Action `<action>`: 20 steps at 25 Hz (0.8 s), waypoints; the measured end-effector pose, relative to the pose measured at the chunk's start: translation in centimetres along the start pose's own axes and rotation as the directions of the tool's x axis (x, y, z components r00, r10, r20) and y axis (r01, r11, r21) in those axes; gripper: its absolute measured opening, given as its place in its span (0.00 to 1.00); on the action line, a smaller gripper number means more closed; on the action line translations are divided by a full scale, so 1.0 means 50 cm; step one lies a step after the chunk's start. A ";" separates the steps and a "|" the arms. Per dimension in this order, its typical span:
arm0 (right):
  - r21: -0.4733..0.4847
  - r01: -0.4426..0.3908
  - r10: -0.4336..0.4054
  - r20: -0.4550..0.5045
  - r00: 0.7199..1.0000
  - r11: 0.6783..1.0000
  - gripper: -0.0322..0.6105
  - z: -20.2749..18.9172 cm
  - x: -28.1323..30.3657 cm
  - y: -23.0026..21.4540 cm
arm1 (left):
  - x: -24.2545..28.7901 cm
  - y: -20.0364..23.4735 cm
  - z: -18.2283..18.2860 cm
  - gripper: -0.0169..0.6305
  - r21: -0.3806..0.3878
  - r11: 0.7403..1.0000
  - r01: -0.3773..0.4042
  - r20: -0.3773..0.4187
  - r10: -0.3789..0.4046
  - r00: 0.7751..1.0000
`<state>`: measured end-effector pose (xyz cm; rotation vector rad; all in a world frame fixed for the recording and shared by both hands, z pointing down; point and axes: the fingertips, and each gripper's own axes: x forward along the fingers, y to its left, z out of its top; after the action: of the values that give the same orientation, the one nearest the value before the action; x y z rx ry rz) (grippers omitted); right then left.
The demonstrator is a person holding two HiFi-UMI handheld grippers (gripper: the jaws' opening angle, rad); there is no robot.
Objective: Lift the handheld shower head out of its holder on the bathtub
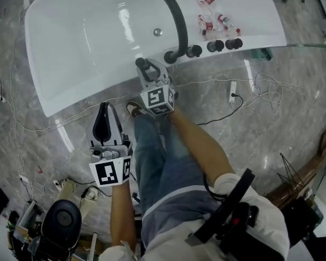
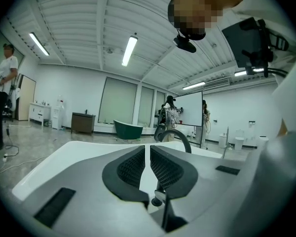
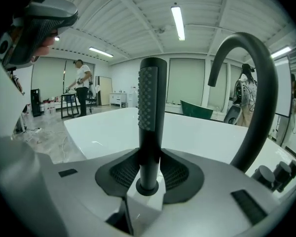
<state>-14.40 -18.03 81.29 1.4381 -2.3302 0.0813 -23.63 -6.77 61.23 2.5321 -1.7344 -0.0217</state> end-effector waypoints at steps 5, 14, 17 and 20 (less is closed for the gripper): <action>-0.012 -0.022 0.023 0.035 0.999 1.000 0.26 0.122 -0.055 -0.006 | 0.004 0.017 0.102 0.06 -0.006 1.000 -0.007 0.043 0.007 0.999; 0.003 -0.121 0.120 0.110 0.987 0.993 0.26 0.484 -0.299 -0.096 | 0.045 -0.082 0.397 0.06 -0.030 0.999 0.015 0.094 -0.012 0.996; 0.027 -0.155 0.151 0.117 0.982 0.988 0.26 0.591 -0.385 -0.136 | 0.057 -0.134 0.469 0.06 -0.037 0.999 0.017 0.070 -0.014 0.997; 0.037 -0.181 0.175 0.133 0.976 0.983 0.26 0.696 -0.460 -0.185 | 0.077 -0.189 0.535 0.06 -0.032 0.999 0.035 0.046 -0.033 0.998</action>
<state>-7.89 -11.74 39.54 1.2887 -2.5765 0.0982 -14.83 -8.32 34.04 2.5568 -1.6921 -0.1102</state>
